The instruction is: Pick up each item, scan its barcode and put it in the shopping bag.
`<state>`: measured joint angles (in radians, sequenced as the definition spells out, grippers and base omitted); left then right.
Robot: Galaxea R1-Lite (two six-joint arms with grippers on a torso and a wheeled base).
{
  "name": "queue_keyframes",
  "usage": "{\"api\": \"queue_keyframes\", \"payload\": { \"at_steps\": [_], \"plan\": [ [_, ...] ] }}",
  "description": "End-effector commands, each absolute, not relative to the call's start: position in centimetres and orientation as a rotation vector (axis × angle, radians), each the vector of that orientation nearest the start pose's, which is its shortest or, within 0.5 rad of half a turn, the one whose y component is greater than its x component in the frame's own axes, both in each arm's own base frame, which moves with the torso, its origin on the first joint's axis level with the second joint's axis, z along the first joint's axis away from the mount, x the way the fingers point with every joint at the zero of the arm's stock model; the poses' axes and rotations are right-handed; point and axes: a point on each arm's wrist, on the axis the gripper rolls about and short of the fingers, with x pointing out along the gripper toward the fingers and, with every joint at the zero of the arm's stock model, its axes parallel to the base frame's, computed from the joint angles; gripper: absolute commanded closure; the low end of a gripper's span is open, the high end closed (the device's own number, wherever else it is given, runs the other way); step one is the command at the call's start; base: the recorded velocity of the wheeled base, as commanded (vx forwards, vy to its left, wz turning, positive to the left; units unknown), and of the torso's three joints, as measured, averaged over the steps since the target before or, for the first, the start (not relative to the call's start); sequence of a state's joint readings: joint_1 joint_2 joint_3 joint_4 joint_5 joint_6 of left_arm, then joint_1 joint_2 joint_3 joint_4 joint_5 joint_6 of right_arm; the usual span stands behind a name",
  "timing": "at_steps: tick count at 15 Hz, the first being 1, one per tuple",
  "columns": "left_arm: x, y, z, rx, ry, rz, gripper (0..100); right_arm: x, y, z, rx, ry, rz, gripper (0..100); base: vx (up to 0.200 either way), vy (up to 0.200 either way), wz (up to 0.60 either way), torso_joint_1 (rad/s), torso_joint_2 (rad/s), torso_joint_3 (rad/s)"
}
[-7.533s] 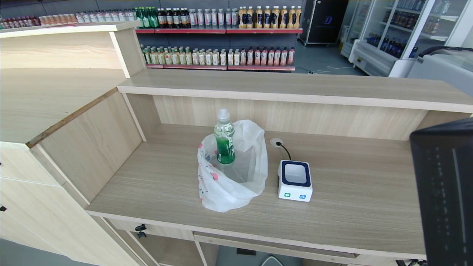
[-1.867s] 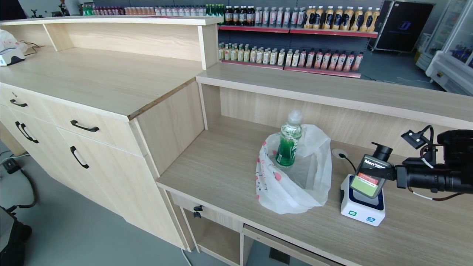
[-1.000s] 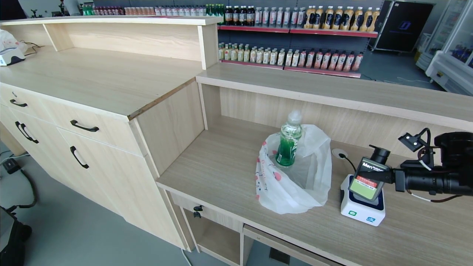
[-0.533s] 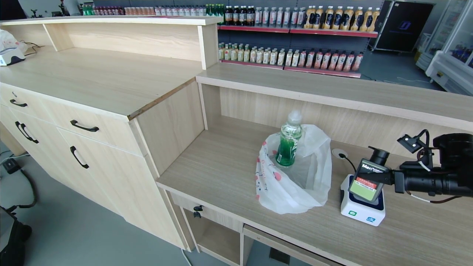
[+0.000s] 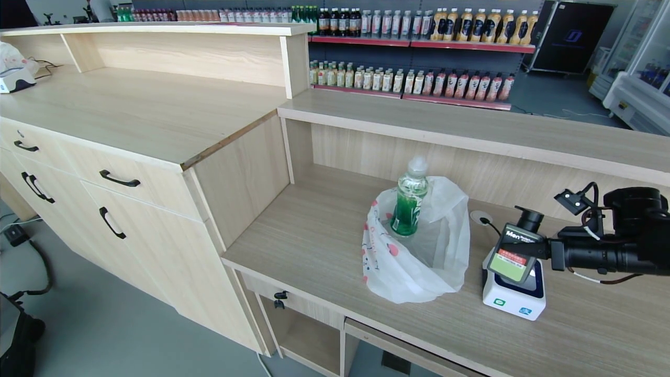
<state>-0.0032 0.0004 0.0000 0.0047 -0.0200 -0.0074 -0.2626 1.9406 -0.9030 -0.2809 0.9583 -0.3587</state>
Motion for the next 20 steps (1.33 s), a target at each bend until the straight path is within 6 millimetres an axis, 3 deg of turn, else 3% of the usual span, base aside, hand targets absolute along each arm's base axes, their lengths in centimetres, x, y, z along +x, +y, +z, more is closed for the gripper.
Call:
{"api": "queue_keyframes", "payload": {
  "at_steps": [1,11,13,16,18,20],
  "plan": [
    [-2.3,0.0,7.5,-0.008,0.005,-0.023,0,32.7,-6.8,10.1,0.11,0.503,0.761,100,0.0,0.0,0.0,0.0,0.0,0.0],
    [-2.3,0.0,7.5,-0.008,0.006,-0.023,0,32.9,-6.8,9.6,0.113,0.512,0.763,100,0.0,0.0,0.0,0.0,0.0,0.0],
    [-2.3,0.0,7.5,-0.008,0.006,-0.023,0,32.7,-6.8,10.3,0.101,0.498,0.758,100,0.0,0.0,0.0,0.0,0.0,0.0],
    [-2.3,0.0,7.5,-0.008,0.006,-0.023,0,28.5,-7.9,13.7,-0.114,0.359,0.676,100,0.0,0.0,0.0,0.0,0.0,0.0],
    [-2.3,0.0,7.5,-0.008,0.006,-0.023,0,24.8,-9.4,14.0,-0.367,0.262,0.609,100,0.0,0.0,0.0,0.0,0.0,0.0],
    [-2.3,0.0,7.5,-0.008,0.006,-0.023,0,22.9,-9.5,14.6,-0.454,0.238,0.593,100,0.0,0.0,0.0,0.0,0.0,0.0]
  ]
}}
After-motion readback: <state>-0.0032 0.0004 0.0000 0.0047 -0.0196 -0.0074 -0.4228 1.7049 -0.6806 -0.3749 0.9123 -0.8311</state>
